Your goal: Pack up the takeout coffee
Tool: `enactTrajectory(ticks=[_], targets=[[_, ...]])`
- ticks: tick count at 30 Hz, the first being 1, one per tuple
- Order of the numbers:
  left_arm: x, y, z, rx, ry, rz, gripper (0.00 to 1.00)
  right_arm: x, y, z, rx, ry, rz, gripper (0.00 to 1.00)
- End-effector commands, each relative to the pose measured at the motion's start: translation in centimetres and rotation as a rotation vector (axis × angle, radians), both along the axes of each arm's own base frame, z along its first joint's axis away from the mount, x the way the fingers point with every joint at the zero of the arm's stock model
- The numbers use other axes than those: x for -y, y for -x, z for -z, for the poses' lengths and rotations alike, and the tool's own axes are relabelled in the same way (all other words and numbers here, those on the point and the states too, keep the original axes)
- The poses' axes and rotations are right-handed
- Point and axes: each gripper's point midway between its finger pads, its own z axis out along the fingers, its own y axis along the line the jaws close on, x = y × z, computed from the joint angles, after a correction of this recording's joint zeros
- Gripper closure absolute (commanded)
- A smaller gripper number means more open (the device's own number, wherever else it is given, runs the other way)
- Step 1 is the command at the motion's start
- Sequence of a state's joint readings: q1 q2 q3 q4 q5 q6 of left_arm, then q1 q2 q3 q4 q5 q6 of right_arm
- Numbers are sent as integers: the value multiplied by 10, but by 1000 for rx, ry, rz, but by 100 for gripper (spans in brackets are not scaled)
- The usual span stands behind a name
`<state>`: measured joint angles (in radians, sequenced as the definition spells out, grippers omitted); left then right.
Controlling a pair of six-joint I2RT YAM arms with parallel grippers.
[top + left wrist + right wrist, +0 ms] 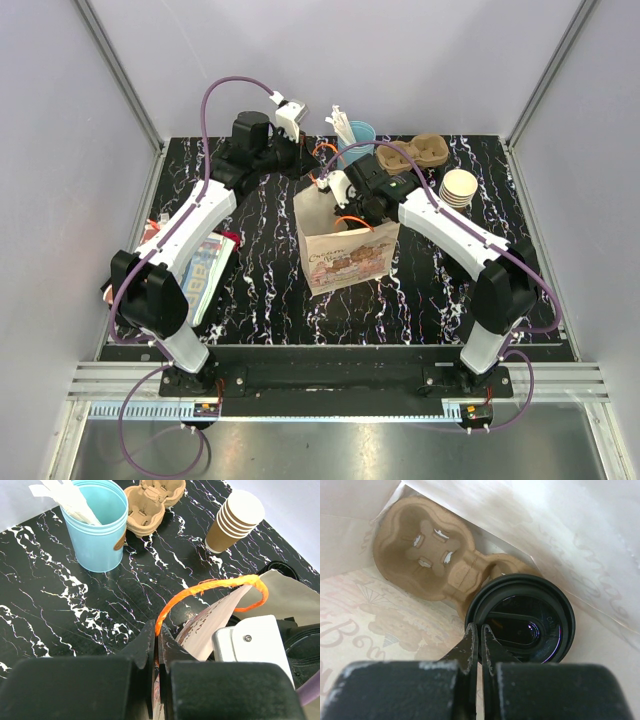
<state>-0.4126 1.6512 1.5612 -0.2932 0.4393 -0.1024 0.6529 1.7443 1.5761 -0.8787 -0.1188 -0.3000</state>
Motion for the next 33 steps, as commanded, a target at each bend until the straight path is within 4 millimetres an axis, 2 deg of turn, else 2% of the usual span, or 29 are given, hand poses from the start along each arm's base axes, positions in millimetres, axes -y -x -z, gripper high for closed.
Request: enactTrajectory(ticks=[1,33], targets=[[-2,2,-31,90,28,-10,100,-5,-3,-1,4,-25,-14,100],[-2,2,-30,89,26,-10,100,-6,-11,-3,35,-26,-9,100]])
